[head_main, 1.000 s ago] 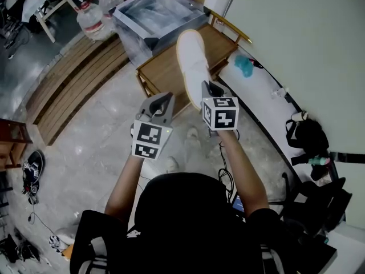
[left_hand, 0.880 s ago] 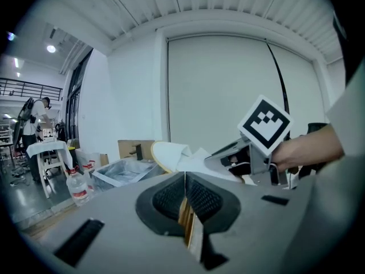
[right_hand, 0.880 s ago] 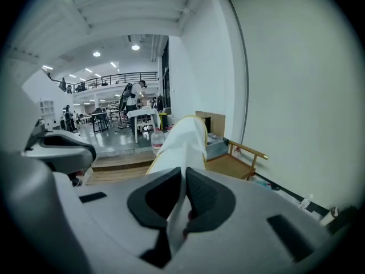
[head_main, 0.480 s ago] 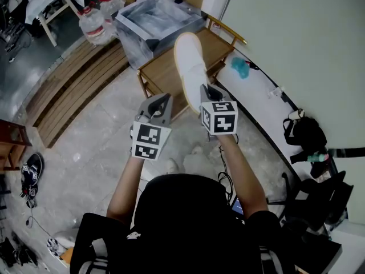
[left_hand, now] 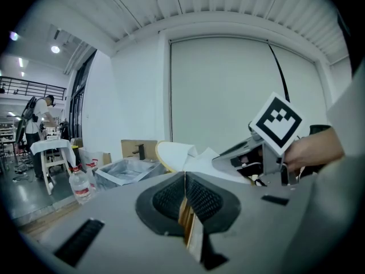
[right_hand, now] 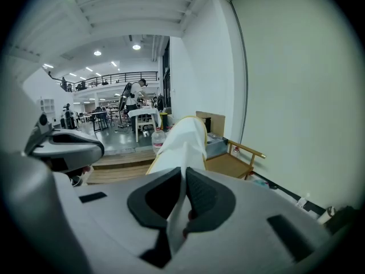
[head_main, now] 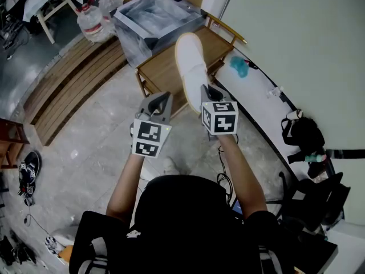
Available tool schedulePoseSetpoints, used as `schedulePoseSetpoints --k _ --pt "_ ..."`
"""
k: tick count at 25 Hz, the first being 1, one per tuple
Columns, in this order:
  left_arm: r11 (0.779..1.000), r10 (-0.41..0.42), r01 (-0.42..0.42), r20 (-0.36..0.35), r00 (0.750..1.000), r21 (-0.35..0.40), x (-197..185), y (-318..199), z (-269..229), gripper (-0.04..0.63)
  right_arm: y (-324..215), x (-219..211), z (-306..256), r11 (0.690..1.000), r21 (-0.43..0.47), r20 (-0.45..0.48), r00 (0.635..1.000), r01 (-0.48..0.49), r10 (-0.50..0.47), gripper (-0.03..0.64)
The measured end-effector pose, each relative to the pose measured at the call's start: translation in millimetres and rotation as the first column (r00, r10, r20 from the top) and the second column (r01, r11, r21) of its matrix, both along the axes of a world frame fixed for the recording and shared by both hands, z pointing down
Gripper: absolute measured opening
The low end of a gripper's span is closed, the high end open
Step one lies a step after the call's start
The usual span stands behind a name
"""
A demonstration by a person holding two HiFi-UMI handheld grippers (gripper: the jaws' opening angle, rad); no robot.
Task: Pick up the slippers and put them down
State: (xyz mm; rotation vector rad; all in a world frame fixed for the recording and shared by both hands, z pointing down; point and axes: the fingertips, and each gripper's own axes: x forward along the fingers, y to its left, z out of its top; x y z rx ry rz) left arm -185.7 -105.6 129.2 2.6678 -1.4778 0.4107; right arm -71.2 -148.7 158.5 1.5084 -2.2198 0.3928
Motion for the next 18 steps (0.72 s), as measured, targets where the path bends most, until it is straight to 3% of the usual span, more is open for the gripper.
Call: schedulePoseSetpoints --k 18 --pt "0.998 0.002 -0.002 -0.008 1.0 -0.067 54.7 -6.5 26.2 0.006 6.6 52.4 23.7 0.999 -0.05 0.031 0.999 0.007 -0.005 0.014"
